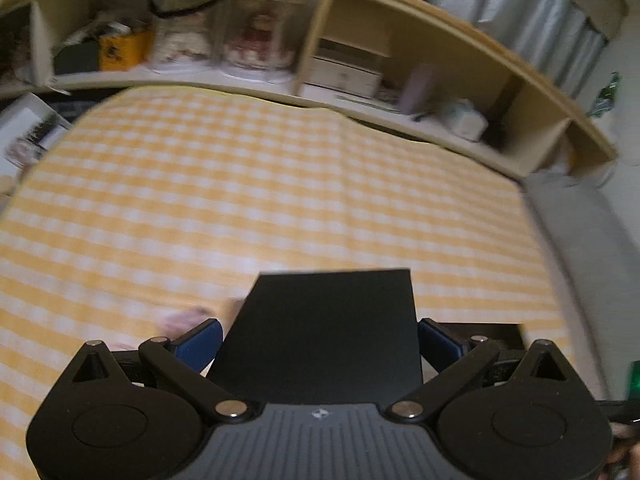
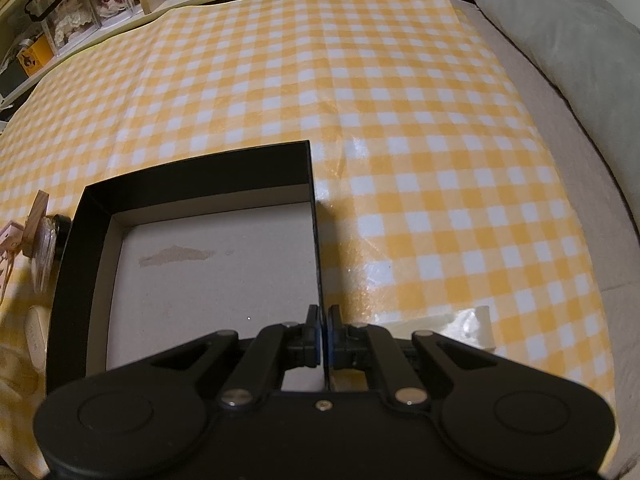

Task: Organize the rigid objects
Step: 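Lift the small black box with the left tool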

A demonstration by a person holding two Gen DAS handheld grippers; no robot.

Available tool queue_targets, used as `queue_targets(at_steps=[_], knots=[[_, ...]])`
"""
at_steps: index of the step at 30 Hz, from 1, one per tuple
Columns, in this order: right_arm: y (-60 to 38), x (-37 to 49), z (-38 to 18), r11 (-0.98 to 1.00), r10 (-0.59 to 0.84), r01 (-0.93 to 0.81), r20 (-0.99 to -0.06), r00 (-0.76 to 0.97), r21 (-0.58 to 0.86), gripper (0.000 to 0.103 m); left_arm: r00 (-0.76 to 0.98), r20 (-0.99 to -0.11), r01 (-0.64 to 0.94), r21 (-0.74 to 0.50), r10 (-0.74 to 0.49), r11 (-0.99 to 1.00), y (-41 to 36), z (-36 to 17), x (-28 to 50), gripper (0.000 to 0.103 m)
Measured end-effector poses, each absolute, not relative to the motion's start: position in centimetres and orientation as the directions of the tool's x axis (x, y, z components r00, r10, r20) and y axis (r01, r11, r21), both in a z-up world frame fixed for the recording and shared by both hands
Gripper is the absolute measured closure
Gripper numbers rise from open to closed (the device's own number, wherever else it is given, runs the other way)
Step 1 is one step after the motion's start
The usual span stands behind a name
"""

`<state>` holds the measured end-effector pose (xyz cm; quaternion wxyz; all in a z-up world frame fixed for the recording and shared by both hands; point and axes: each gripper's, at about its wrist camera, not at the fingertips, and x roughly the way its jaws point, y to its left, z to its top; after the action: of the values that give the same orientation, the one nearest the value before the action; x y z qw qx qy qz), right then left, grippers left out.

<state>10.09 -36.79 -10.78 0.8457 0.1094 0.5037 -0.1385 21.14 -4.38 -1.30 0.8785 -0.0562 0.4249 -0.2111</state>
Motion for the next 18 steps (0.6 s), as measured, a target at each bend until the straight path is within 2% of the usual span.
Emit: queue_targets(at_steps=[2, 3, 4, 12, 17, 18], knots=[[-37.0, 10.2, -11.0, 0.937, -0.116, 0.346, -0.884, 0.453, 0.054, 0.099, 0.524, -0.719, 0.334, -0.319, -0.456, 0.887, -6.1, -1.5, 20.5, 0.003], [-37.1, 10.1, -11.1, 0.936, -0.114, 0.348, -0.885, 0.452, 0.057, 0.099, 0.513, -0.716, 0.343, -0.335, -0.474, 0.878, -7.0, -1.7, 20.2, 0.019], [-37.2, 10.2, -11.1, 0.935, -0.113, 0.350, -0.885, 0.451, 0.059, 0.099, 0.499, -0.716, 0.353, -0.346, -0.488, 0.869, -8.1, -1.9, 19.9, 0.023], [-36.7, 8.7, -11.0, 0.928, -0.100, 0.362, -0.883, 0.458, 0.083, 0.099, 0.411, -0.752, 0.342, -0.397, -0.515, 0.852, -12.8, -4.7, 19.8, 0.023], [-37.1, 8.4, -11.2, 0.925, -0.083, 0.366, -0.880, 0.468, 0.107, 0.098, 0.459, -0.751, 0.355, -0.336, -0.475, 0.873, -11.0, -3.9, 20.2, 0.021], [-37.3, 8.3, -11.2, 0.925, -0.080, 0.364, -0.880, 0.469, 0.110, 0.098, 0.461, -0.753, 0.349, -0.333, -0.471, 0.876, -10.4, -3.8, 20.5, 0.017]])
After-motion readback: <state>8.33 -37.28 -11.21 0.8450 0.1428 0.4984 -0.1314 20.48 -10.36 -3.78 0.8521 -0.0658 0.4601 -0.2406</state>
